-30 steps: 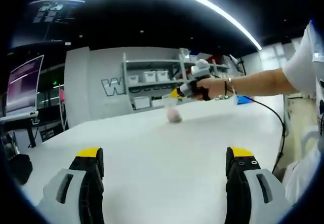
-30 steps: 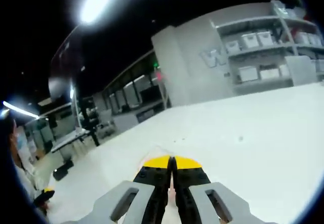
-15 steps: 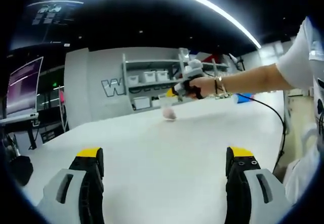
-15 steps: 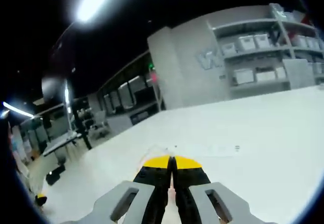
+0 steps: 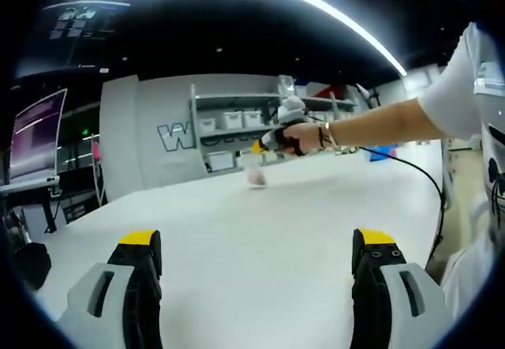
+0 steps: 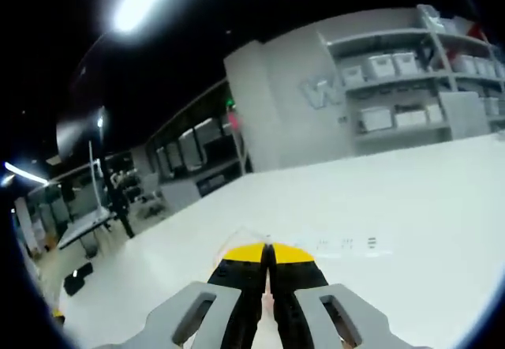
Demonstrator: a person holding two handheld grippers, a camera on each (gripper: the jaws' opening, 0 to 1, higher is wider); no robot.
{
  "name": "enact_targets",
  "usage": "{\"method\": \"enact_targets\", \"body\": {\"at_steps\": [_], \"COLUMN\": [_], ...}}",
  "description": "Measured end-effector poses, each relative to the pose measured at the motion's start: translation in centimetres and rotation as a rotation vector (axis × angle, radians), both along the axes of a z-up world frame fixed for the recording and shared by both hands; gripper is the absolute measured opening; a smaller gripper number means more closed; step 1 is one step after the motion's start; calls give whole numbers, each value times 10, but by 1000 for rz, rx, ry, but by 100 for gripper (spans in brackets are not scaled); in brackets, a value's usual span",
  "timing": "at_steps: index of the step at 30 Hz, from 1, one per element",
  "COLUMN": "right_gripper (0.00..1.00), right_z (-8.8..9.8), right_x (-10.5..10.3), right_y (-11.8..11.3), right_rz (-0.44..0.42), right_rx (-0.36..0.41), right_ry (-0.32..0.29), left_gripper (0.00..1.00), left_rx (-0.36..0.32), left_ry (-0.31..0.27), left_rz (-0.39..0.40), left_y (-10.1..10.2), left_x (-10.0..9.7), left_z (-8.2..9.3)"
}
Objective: Open the resealable bag by pulling the two sides of the seal apart until the entire bag opening is separated and visibly accessible.
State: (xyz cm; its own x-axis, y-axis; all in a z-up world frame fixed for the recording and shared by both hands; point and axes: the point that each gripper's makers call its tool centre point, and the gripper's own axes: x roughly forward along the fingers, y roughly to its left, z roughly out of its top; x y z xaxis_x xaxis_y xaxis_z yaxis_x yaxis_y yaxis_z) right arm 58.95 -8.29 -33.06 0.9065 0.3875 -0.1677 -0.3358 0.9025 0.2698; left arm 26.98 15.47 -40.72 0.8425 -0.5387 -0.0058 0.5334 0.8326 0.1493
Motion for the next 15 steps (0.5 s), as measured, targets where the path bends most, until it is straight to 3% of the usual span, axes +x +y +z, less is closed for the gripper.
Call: {"method": "enact_targets", "body": {"at_steps": [7,15], "right_gripper": [0,0], "right_z": [4,-4], "right_x": [12,28], "right_y": [4,-1], "right_rz": [-9,-37], "right_rx": [-13,-18], "right_ry": [-10,-2], "left_gripper": [100,100], "left_rx": [8,11], "left_ry": [-3,-5], "left_rz": [1,1], "left_y": [-1,-3], "left_x": [0,0], "left_z": [-1,-1]}}
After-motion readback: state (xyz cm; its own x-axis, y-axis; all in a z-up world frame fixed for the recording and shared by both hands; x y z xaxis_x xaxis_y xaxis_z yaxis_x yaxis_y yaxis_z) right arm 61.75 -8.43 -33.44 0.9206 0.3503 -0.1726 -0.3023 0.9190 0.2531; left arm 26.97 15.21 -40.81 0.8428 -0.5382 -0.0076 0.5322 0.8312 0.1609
